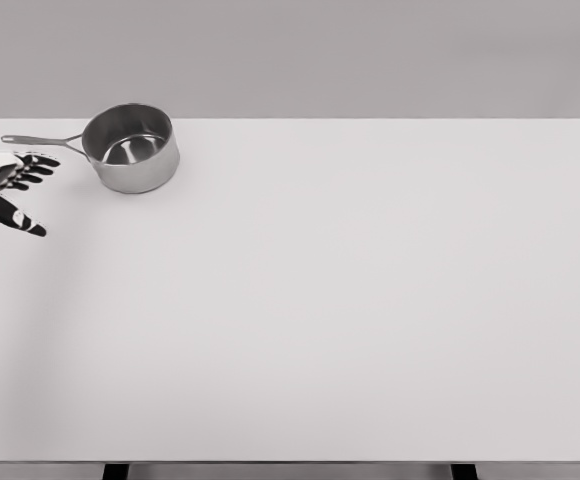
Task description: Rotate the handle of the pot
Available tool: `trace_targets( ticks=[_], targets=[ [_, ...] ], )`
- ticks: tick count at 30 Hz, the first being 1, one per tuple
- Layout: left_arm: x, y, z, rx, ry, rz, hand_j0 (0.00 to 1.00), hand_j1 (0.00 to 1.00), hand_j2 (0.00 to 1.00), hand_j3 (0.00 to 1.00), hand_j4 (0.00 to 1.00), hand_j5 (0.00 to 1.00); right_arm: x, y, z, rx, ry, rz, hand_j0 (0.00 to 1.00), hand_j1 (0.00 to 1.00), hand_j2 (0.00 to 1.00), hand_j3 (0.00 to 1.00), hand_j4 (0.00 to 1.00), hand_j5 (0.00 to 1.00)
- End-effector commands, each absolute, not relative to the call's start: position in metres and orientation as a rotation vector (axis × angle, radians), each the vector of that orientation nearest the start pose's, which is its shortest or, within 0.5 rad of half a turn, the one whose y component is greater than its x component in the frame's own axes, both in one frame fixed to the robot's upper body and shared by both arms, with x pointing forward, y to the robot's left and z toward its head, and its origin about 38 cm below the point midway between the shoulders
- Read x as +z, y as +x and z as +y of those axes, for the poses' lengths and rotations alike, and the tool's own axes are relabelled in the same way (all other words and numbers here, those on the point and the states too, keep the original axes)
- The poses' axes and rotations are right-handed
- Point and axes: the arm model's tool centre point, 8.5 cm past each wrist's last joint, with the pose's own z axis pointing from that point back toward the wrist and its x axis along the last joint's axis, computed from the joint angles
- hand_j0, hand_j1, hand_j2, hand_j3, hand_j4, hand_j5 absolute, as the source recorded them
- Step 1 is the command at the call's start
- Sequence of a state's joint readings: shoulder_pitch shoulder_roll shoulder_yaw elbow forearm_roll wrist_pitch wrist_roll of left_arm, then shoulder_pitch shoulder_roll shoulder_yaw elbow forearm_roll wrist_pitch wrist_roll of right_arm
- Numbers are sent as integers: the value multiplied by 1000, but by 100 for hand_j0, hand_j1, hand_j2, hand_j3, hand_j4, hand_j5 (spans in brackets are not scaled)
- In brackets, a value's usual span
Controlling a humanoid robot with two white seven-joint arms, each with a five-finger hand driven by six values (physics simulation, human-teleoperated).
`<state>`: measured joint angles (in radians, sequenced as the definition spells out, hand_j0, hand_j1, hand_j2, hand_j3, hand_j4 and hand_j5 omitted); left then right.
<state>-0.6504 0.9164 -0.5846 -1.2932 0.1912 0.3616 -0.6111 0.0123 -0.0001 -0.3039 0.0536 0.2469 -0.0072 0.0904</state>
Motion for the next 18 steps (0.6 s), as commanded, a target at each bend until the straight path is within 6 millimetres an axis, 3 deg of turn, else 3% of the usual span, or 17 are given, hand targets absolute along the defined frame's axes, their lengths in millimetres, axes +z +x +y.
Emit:
trace_targets(
  ticks=[1,8,11,18],
  targets=[
    [206,452,439,-957,230,-921,100,100,100,100,100,100,-261,-25,-258,-63,17,51,100,100,100,100,100,100],
    [202,416,436,-1025,122,-1053,100,100,100,100,100,100,-261,-25,-258,-62,17,53,100,100,100,100,100,100],
    [219,396,432,-1046,104,-1167,100,100,100,100,100,100,-261,-25,-258,-62,17,51,100,100,100,100,100,100],
    [262,375,426,-1126,68,-1512,100,100,100,100,100,100,-261,-25,-258,-63,18,52,100,100,100,100,100,100]
  ],
)
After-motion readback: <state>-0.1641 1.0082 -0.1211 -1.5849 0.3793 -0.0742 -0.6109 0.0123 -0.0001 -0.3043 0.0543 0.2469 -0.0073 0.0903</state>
